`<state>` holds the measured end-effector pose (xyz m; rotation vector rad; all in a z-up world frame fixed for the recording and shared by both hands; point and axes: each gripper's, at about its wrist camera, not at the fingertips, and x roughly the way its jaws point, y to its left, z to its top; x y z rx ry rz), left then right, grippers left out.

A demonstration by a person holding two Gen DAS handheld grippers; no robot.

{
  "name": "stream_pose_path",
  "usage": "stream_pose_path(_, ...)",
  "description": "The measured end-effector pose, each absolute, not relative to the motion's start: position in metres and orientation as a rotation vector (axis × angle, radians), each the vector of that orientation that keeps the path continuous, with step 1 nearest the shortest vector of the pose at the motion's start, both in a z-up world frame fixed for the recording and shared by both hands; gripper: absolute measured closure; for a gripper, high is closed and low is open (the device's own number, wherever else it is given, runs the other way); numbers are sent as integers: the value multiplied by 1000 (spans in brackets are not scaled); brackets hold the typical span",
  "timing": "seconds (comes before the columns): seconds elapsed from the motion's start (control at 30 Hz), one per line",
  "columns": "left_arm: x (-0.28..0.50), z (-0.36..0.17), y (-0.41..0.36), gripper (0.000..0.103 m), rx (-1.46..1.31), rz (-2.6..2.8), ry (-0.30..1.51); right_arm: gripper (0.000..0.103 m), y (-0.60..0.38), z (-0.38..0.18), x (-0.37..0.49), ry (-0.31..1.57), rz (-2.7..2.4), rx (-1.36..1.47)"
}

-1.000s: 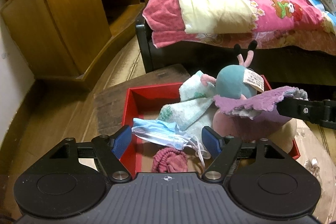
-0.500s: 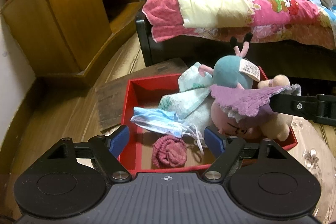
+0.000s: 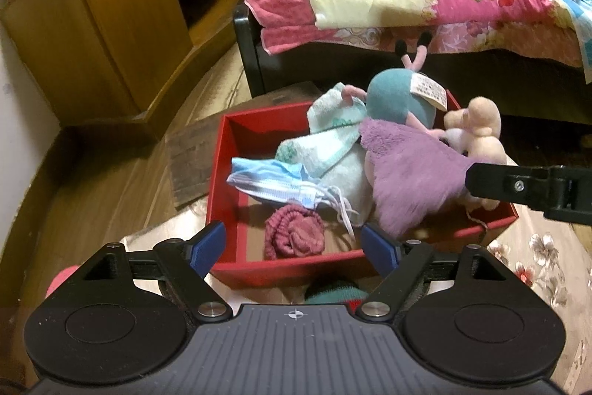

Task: Organize soft objects
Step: 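Grasp the striped knit hat with the left tool while the right tool approaches the white sponge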

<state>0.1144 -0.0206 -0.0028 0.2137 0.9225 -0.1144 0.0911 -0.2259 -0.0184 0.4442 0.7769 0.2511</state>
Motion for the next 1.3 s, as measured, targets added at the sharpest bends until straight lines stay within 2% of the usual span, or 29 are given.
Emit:
stream_pose_path(0.67,94,-18,-3,24,176,-146,1016,79,-221,-44,79,885,255,436)
stream_pose_path(1.3,99,-57,-13,26,118,-201,1161,79,-204,-81,59,1009,264,364)
